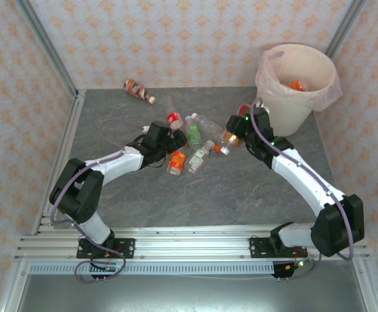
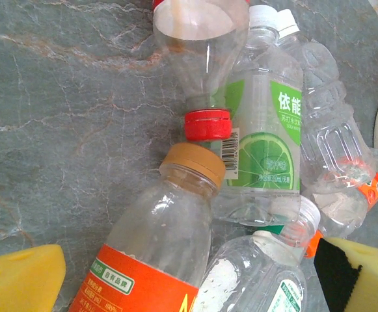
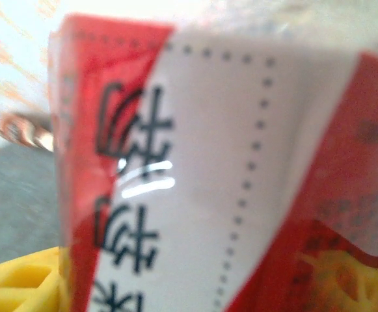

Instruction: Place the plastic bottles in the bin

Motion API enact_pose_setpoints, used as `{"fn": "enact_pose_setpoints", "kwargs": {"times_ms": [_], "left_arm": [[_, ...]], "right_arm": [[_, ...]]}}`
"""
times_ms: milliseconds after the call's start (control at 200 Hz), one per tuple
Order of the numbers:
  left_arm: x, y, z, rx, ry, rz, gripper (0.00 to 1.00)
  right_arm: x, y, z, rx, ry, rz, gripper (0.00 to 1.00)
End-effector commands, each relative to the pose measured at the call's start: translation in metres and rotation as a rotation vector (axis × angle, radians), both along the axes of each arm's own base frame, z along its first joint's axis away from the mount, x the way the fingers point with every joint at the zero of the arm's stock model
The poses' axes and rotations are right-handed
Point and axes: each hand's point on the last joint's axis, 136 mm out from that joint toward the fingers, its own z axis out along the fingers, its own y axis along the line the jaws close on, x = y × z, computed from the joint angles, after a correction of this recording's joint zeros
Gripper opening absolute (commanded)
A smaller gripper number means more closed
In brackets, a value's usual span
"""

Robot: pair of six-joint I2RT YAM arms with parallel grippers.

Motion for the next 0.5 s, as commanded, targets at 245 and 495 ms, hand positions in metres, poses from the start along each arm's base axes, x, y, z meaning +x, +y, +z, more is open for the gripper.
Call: {"fn": "enact_pose_setpoints", "kwargs": {"times_ms": [245, 495], "left_arm": [[0.003, 0.002, 0.01, 0.004, -0.009, 0.026, 1.0], [-0.005, 0.0, 0.015, 0.026, -0.011, -0.031, 1.0]], "right_arm": [[0.064, -0.039, 0.151, 0.103, -0.338, 0.008, 0.62], [0.105, -0.082, 0.175, 0.125, -0.359, -0.027, 0.62]]}}
